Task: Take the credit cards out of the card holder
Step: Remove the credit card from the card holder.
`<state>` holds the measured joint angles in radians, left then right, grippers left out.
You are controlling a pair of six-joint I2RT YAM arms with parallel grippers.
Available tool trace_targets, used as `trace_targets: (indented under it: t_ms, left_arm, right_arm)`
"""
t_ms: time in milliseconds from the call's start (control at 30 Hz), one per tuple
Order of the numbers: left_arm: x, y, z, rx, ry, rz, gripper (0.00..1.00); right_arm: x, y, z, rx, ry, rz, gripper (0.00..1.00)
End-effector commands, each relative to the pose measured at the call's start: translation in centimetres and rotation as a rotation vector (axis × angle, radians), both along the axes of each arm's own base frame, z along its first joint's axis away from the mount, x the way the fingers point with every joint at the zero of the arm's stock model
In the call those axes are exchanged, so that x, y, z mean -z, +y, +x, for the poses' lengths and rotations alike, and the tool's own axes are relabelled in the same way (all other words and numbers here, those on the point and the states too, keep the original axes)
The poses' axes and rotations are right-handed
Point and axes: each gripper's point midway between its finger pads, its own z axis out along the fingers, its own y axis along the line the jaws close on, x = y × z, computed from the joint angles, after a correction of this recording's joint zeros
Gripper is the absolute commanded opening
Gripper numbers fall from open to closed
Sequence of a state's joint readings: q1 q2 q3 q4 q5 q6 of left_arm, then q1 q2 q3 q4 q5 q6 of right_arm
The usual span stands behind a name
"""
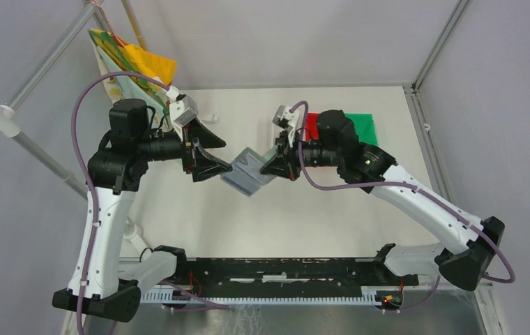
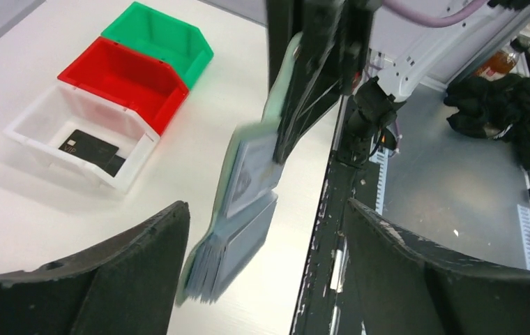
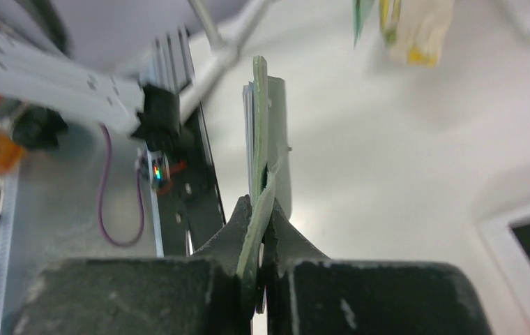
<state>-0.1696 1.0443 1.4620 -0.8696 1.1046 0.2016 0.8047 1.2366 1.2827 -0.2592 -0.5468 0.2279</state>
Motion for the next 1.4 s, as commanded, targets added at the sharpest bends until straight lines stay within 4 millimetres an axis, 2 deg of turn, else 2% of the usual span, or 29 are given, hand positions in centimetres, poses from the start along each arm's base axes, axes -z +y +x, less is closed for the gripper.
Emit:
trace_targets:
  t_ms: [0,133,300,400,567,700,800,933,1033,1067,1100,1167,1233,1300,1333,1367]
  left_arm:
    - [1.2,-0.1,-1.3,0.100,-0.079,0.028,0.81]
    - [4.2,0.1,-1.4,0.129,-0.081,0.078,0.74]
    - [7.8,-0.5,-3.2,0.251,-0.068,0.172,0.79]
    - [8.4,-1.4,-3.7,0.295,-0.066,0.195,0.81]
    - [8.7,-1.8,-2.3,0.264,-0.075,0.216,0.80]
    - [9.2,-2.1,-2.3,0.274,-0.049,0.219,0.77]
    - [9.6,-2.4,-2.6,0.293,-0.014,0.211,0.68]
    - [10.5,-2.7,-3.3,0.318,0.069,0.196,0.41]
    - [10.5,-2.8,-3.7,0.336,0.112,0.189,0.26]
    - [10.4,-2.8,-3.8,0.337,0.116,0.187,0.19]
    - [10.1,-2.8,-3.7,0.337,0.115,0.184,0.12]
    - [9.1,-3.1,-3.4,0.329,0.105,0.168,0.02]
    - [7.8,-3.5,-3.1,0.312,0.108,0.133,0.02]
    - [6.2,-4.0,-3.1,0.297,0.137,0.079,0.02]
    - [5.4,-4.2,-3.0,0.283,0.140,0.050,0.02]
    - [4.6,-4.5,-2.8,0.269,0.148,0.022,0.02]
  right_arm:
    - [4.5,-1.4,-2.2,-0.124,0.026,-0.234,0.00]
    - [3.7,-0.6,-2.7,-0.156,0.009,-0.237,0.00]
    - [3.1,0.3,-2.8,-0.190,-0.012,-0.247,0.00]
    - [2.8,1.3,-3.0,-0.208,-0.015,-0.223,0.00]
    - [2.8,2.5,-3.4,-0.242,-0.020,-0.238,0.00]
    - [2.7,3.2,-3.6,-0.257,-0.026,-0.235,0.00]
    - [2.1,3.8,-3.8,-0.269,-0.039,-0.222,0.00]
    - [1.2,4.5,-3.9,-0.283,-0.057,-0.194,0.00]
    - [0.7,4.5,-3.9,-0.280,-0.064,-0.176,0.01]
    - [0.5,4.5,-3.9,-0.275,-0.069,-0.166,0.04]
    - [0.4,4.4,-3.8,-0.264,-0.081,-0.156,0.12]
    - [0.1,3.8,-3.7,-0.219,-0.091,-0.118,0.35]
    - [-0.1,3.0,-3.1,-0.138,-0.106,-0.054,0.55]
    - [-0.8,1.6,-2.7,-0.043,-0.140,0.054,0.68]
    - [-2.2,0.8,-2.9,-0.009,-0.177,0.148,0.73]
    - [-1.9,0.1,-3.1,0.021,-0.174,0.213,0.78]
